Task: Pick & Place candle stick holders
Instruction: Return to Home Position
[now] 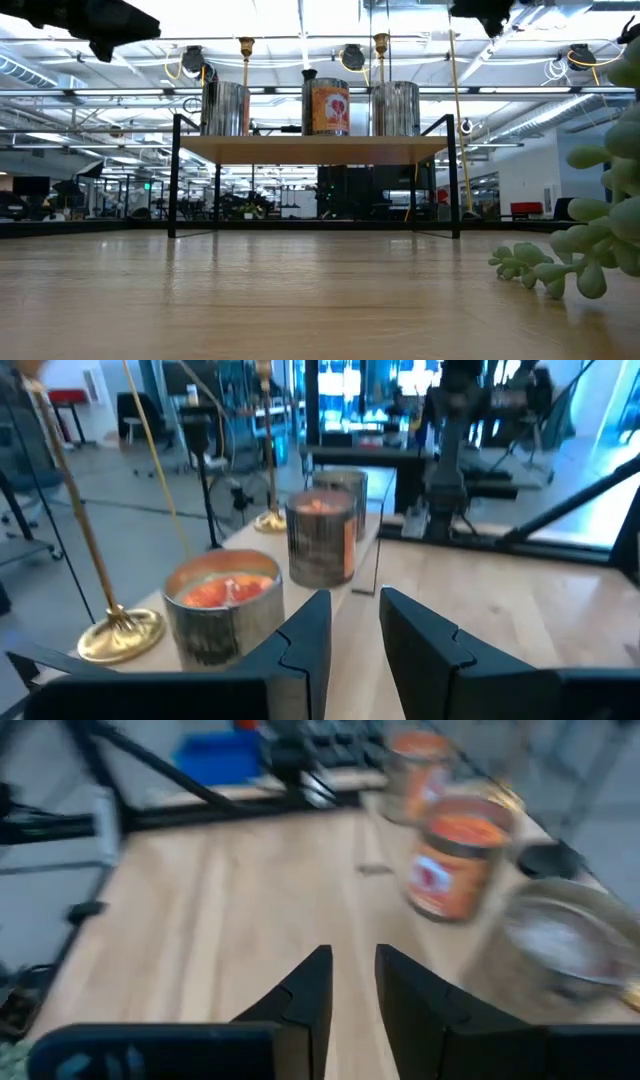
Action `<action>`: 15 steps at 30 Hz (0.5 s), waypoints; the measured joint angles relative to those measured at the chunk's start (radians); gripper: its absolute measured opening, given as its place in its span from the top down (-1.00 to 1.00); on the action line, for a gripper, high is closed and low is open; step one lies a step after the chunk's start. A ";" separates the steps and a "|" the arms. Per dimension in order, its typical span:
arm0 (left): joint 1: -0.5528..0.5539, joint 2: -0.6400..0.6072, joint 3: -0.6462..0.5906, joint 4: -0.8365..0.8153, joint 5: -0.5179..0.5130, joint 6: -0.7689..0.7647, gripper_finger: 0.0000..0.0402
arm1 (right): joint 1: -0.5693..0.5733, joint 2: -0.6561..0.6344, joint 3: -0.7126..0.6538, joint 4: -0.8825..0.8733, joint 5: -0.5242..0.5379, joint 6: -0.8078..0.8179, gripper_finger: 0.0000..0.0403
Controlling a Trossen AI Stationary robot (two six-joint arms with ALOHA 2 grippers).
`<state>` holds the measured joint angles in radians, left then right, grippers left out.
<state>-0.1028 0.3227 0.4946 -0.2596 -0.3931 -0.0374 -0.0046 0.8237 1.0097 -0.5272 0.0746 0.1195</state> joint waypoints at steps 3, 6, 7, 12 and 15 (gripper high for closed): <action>0.000 -0.070 -0.017 -0.004 0.000 0.036 0.54 | 0.064 -0.116 -0.186 0.179 -0.001 -0.048 0.63; 0.000 -0.140 -0.068 0.015 -0.001 0.077 0.54 | 0.099 -0.224 -0.351 0.323 -0.001 -0.053 0.63; 0.000 -0.163 -0.096 0.036 -0.001 0.087 0.54 | 0.104 -0.259 -0.400 0.364 -0.001 -0.053 0.63; 0.000 -0.255 -0.234 0.103 0.023 0.110 0.54 | 0.104 -0.405 -0.606 0.522 -0.064 -0.042 0.68; 0.000 -0.292 -0.295 0.105 0.026 0.058 0.54 | 0.104 -0.479 -0.715 0.640 -0.138 -0.024 0.70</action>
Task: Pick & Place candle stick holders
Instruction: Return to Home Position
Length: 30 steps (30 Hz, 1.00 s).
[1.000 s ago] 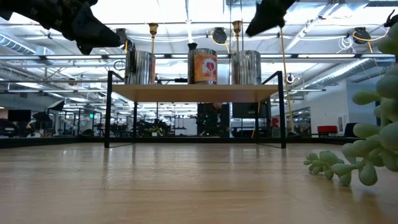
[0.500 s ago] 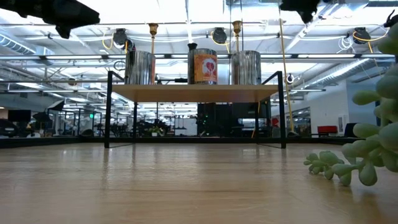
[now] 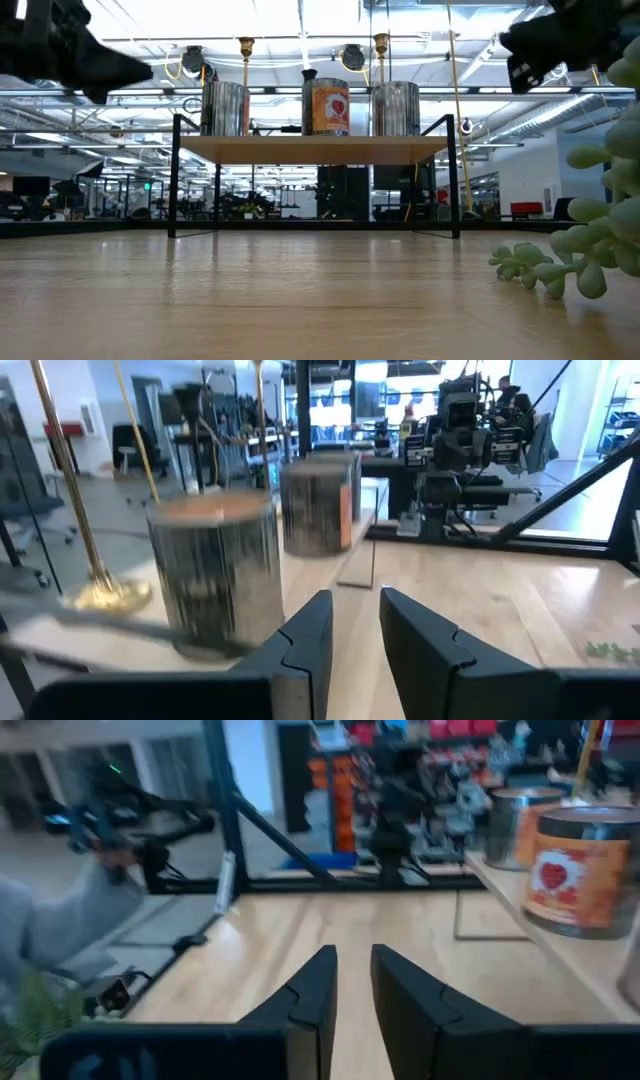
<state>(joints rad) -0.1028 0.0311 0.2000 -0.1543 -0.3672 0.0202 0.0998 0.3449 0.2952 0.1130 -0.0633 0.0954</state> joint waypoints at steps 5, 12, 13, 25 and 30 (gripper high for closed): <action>0.000 -0.026 -0.059 0.013 0.002 -0.019 0.54 | 0.000 -0.094 -0.147 0.143 -0.078 -0.002 0.72; 0.000 -0.027 -0.092 0.056 0.027 -0.021 0.54 | 0.000 -0.177 -0.245 0.241 -0.099 -0.002 0.73; 0.000 -0.027 -0.092 0.058 0.027 -0.012 0.54 | 0.000 -0.180 -0.246 0.242 -0.099 -0.002 0.73; 0.000 -0.027 -0.149 0.103 0.178 0.032 0.54 | 0.000 -0.187 -0.250 0.195 -0.098 -0.011 0.73; 0.000 -0.024 -0.183 0.197 0.220 0.067 0.54 | 0.000 -0.187 -0.250 0.134 -0.096 -0.034 0.73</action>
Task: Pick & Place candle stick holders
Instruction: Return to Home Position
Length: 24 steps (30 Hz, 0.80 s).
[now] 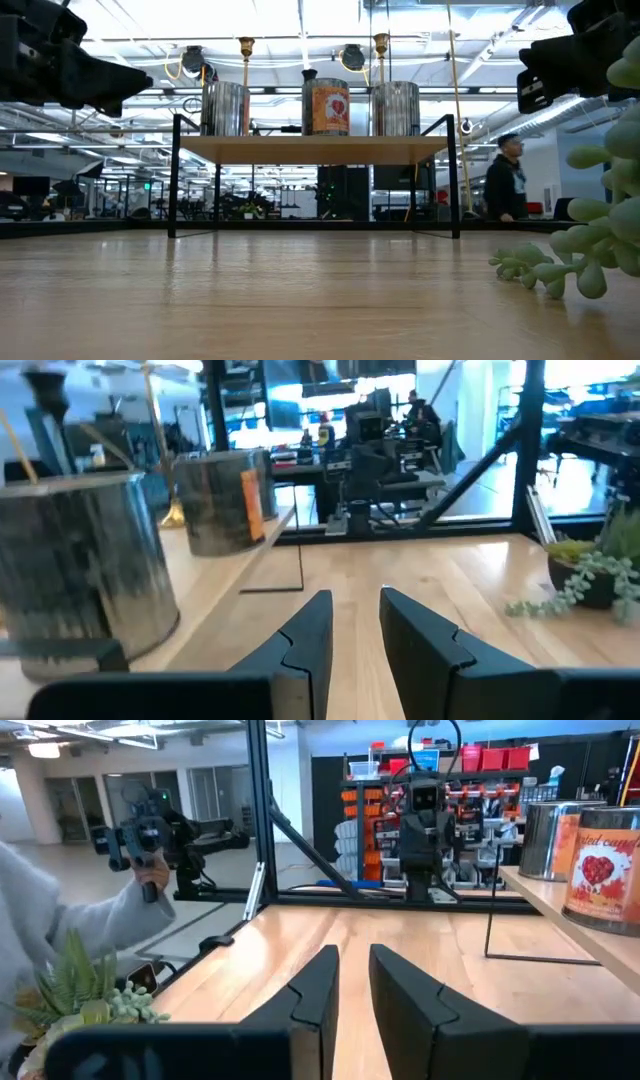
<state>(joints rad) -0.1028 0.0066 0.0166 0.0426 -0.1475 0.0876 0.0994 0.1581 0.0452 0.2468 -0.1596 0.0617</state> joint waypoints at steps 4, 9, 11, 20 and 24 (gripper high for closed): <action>0.000 0.000 0.000 -0.006 0.056 0.050 0.54 | 0.000 0.000 0.000 -0.005 0.000 -0.002 0.73; 0.000 0.000 0.000 -0.017 0.057 0.038 0.54 | 0.000 0.000 -0.001 -0.004 0.000 -0.002 0.73; 0.000 0.000 0.000 -0.015 0.054 0.038 0.54 | 0.000 0.000 -0.002 -0.005 0.001 -0.002 0.73; 0.000 0.000 0.000 -0.009 0.052 0.038 0.54 | 0.000 0.000 -0.002 -0.005 0.001 -0.002 0.73; 0.000 0.000 0.000 -0.009 0.051 0.039 0.54 | 0.000 0.000 -0.002 -0.005 0.001 -0.002 0.73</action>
